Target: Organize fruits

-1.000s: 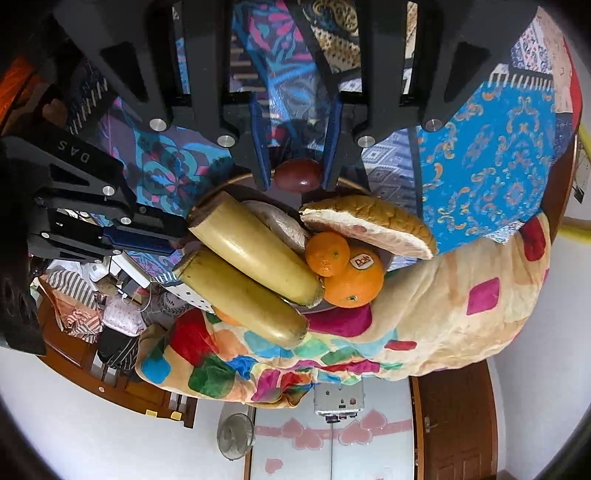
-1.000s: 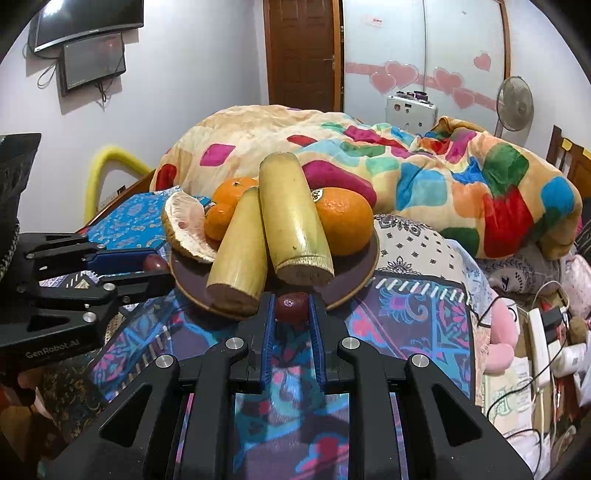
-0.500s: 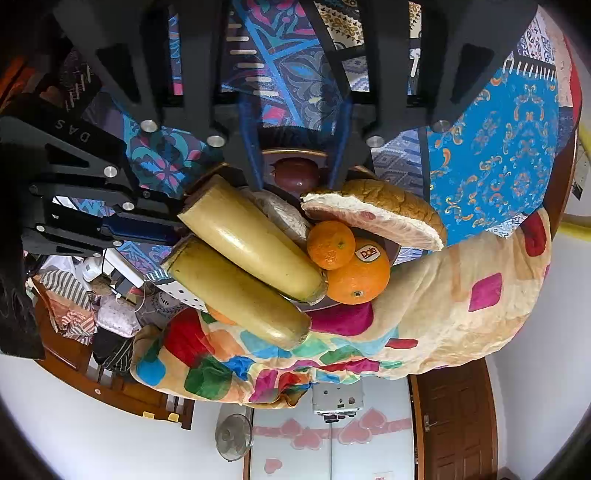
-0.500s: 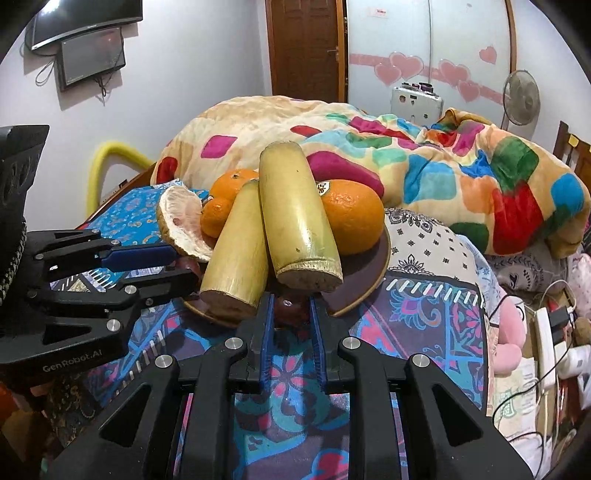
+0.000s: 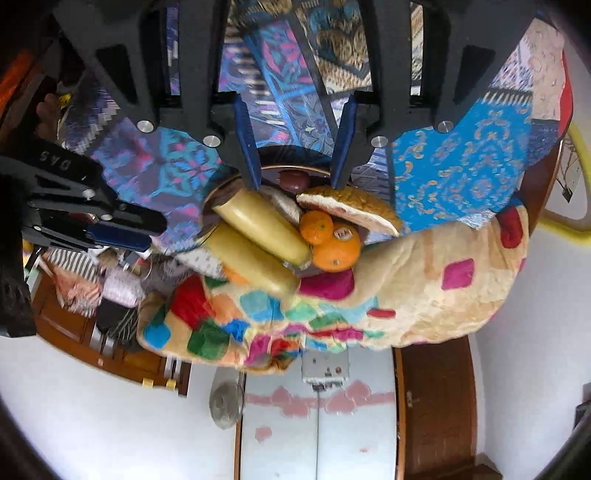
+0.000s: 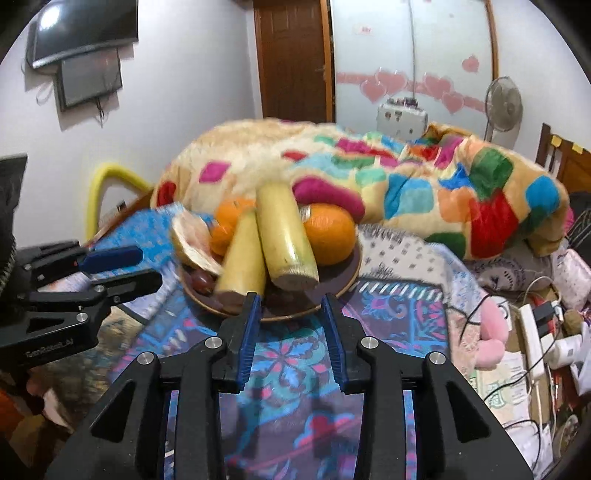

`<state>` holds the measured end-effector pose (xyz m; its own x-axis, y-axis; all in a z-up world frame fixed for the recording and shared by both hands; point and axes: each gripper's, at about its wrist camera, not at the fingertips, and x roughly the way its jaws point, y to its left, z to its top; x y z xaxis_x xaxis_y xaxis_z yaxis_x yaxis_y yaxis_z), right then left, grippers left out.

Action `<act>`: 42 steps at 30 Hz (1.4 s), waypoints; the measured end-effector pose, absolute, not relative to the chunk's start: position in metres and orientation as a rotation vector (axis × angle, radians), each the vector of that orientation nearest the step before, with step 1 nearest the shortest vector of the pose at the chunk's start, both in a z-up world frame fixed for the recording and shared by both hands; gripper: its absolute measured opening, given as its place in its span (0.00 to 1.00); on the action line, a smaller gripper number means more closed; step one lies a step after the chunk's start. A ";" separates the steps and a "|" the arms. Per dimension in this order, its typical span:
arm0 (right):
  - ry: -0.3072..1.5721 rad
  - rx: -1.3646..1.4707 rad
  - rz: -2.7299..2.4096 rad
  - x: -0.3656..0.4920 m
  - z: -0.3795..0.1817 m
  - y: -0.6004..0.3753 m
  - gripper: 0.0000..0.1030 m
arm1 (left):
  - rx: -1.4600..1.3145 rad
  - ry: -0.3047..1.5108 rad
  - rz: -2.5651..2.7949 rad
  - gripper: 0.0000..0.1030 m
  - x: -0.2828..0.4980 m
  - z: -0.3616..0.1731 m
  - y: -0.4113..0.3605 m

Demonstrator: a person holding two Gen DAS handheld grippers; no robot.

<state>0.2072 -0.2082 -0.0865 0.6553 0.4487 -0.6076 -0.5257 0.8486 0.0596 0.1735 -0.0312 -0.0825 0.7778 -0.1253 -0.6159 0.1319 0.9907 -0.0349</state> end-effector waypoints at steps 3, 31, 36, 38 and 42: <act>0.564 -0.097 0.545 0.179 -0.057 -0.218 0.30 | 0.005 0.586 -0.121 0.38 0.143 -0.056 -0.031; 0.129 0.002 0.447 0.010 0.035 -0.233 1.00 | -0.007 0.156 -0.035 0.97 -0.040 0.047 -0.036; 0.118 0.004 0.428 0.006 0.035 -0.236 1.00 | -0.016 0.159 -0.035 0.97 -0.040 0.043 -0.033; 0.116 -0.002 0.425 0.004 0.034 -0.234 1.00 | -0.016 0.158 -0.035 0.98 -0.042 0.043 -0.033; 0.117 -0.002 0.430 0.003 0.035 -0.234 1.00 | -0.014 0.159 -0.034 0.98 -0.041 0.043 -0.033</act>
<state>0.0032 -0.2337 0.0347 0.9025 0.4154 -0.1133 -0.4156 0.9092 0.0230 -0.0413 -0.0331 0.0426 0.9868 -0.0350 -0.1579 0.0328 0.9993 -0.0165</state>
